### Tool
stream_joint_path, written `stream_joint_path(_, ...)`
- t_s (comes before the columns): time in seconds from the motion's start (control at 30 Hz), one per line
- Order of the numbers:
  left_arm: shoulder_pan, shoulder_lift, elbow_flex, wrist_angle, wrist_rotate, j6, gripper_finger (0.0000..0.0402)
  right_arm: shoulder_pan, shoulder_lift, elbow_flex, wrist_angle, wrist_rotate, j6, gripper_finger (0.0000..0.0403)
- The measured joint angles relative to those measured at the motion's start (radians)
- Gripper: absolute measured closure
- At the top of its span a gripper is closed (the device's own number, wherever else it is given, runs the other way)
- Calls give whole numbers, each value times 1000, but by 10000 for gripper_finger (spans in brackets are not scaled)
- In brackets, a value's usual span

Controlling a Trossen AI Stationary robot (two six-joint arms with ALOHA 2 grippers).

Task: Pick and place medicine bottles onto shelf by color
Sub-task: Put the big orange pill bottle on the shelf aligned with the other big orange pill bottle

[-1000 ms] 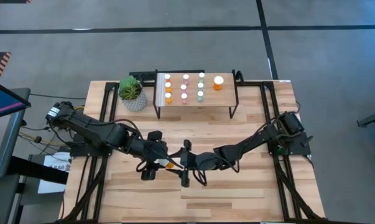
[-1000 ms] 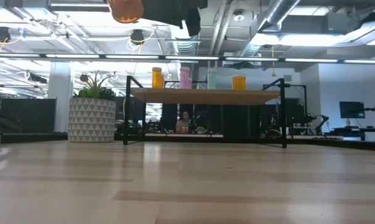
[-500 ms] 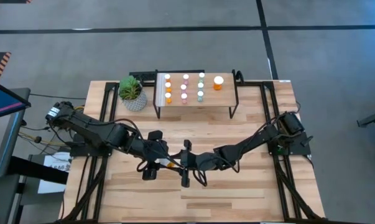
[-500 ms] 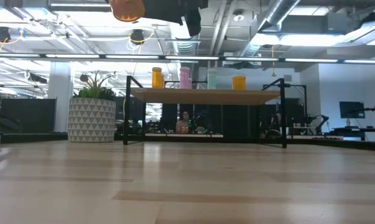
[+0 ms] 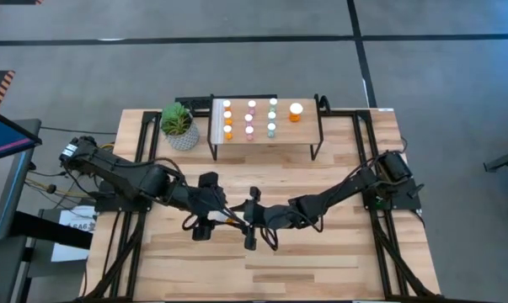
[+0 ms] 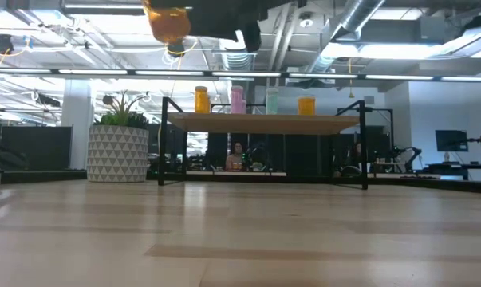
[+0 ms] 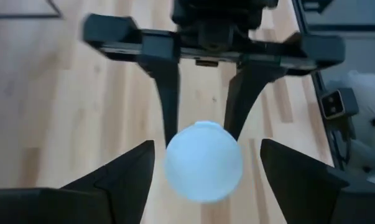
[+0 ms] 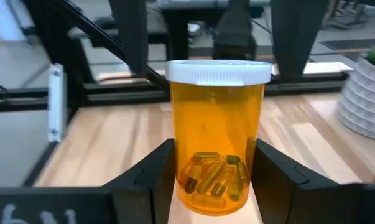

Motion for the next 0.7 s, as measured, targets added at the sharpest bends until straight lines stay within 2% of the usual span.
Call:
stream_joint_path(0.23,-38,-148,0,-22,-184,-1,127,-17,-72,-43,-20,87,-31,208)
stream_joint_path(0.4,-126,-232,-1,-30,-379,-16,132,-28,-210,-195,40,223,-34,212)
stream_joint_path(0.53,-198,-272,-47,4,-522,-24,133,-28,-347,-402,263,387,-83,211)
stream_joint_path(0.7,-246,-295,-140,57,-609,-47,133,-43,-427,-635,576,576,-192,206)
